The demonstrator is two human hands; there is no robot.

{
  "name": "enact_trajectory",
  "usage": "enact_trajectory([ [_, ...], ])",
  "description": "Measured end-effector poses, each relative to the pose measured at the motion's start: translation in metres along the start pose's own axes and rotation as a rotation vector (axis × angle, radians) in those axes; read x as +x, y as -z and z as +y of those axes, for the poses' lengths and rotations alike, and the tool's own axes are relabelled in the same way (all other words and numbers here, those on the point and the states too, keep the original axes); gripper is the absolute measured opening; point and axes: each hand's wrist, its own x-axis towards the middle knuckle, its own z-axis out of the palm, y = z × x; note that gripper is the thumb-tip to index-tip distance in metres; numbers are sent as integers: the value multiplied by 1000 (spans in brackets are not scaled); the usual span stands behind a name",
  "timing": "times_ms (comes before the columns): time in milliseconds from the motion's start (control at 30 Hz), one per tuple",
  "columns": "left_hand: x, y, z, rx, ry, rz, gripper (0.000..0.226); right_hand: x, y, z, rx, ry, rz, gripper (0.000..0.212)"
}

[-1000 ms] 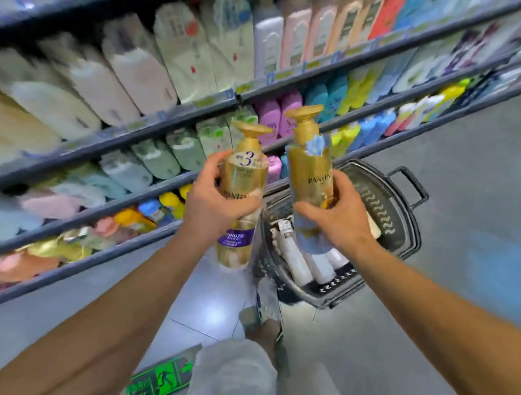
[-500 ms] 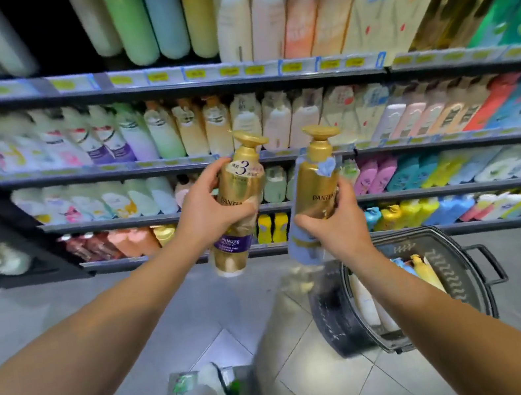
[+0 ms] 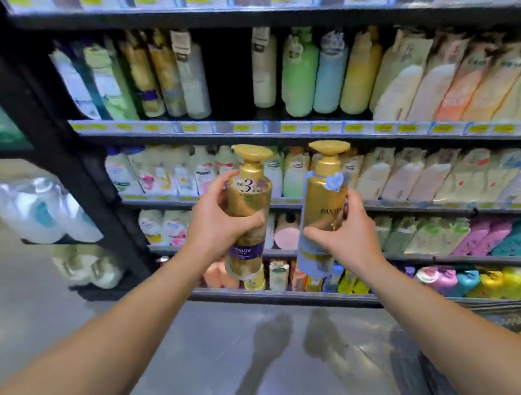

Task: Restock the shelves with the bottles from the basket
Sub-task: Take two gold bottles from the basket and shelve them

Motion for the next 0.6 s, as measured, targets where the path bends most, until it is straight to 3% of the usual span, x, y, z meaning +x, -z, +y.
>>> enact_trajectory([
  [167, 16, 74, -19, 21, -27, 21, 79, 8, -63, -40, -2, 41, -10, 67],
  [467, 47, 151, -41, 89, -12, 133, 85, 45, -131, -89, -54, 110, -76, 99],
  [600, 75, 169, -46, 102, -6, 194, 85, 77, -158, -105, -11, 166, -123, 93],
])
